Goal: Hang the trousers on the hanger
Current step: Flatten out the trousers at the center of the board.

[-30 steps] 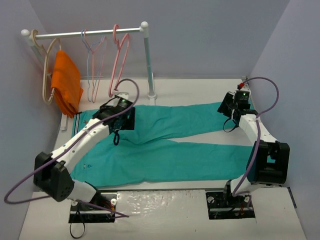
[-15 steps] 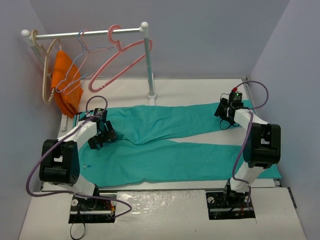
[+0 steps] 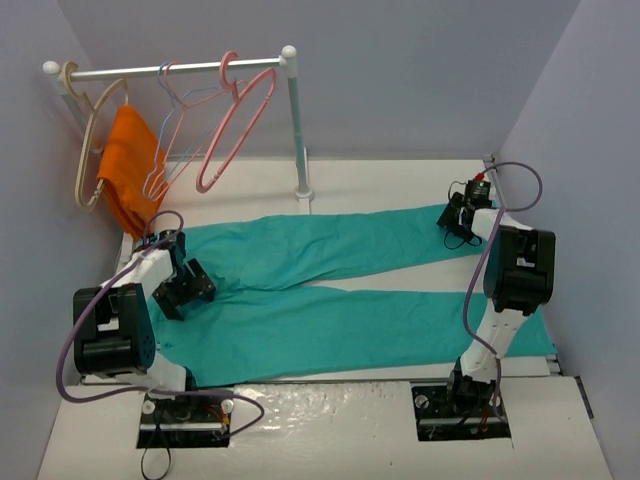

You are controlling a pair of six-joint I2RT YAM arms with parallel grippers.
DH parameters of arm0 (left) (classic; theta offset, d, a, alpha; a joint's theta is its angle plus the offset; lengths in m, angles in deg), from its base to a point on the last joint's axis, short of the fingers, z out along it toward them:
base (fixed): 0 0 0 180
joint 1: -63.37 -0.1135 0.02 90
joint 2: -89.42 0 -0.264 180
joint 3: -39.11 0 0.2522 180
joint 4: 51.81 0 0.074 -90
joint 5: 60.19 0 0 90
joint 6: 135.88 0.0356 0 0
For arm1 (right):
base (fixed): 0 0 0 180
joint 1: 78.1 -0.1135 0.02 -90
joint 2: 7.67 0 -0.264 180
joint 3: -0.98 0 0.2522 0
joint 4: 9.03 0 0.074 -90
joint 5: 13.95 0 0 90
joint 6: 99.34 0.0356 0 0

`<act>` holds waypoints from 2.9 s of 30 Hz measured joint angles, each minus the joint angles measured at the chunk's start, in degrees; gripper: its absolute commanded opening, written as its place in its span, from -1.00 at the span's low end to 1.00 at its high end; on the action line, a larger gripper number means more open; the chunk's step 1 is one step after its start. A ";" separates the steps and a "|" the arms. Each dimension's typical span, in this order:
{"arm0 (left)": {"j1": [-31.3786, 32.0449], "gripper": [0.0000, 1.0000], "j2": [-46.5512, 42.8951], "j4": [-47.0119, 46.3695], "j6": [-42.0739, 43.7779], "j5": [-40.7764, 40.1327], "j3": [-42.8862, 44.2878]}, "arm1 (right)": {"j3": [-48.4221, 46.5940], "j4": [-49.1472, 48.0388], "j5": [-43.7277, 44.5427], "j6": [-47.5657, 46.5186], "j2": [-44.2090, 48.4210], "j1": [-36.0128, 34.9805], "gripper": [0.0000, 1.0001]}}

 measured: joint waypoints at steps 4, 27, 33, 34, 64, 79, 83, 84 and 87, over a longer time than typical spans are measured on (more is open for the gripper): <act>-1.95 0.54 -0.91 3.74 0.64 -0.22 -0.41 | -3.85 -0.17 0.76 0.70 -2.86 0.76 -0.02; 17.95 0.72 -28.89 8.45 -1.48 -0.91 2.12 | 19.15 8.66 8.76 5.17 37.39 -20.04 0.20; 21.02 0.72 -28.47 8.00 -8.00 -1.42 -8.59 | 31.23 16.72 9.26 10.92 46.30 -23.12 0.21; 21.54 0.72 -28.07 7.34 -8.95 -1.33 -9.77 | 32.41 16.95 8.79 11.93 47.36 -23.63 0.21; 15.52 0.72 3.12 -2.72 -6.88 -2.51 3.44 | 29.79 4.68 0.55 13.48 27.72 -18.87 0.20; 13.78 0.79 -15.64 0.93 -3.46 -6.86 0.69 | 32.15 10.80 2.56 9.60 40.04 -22.60 0.22; 13.10 0.79 -13.17 0.67 -3.05 -6.17 -0.71 | 32.37 11.57 2.42 9.68 40.27 -22.97 0.22; 13.10 0.79 -12.38 0.43 -3.07 -5.73 -1.45 | 32.80 11.27 2.35 9.72 40.27 -23.08 0.22; 13.10 0.79 -10.73 0.15 -3.09 -4.34 -3.88 | 35.29 11.24 2.18 10.14 40.36 -23.65 0.21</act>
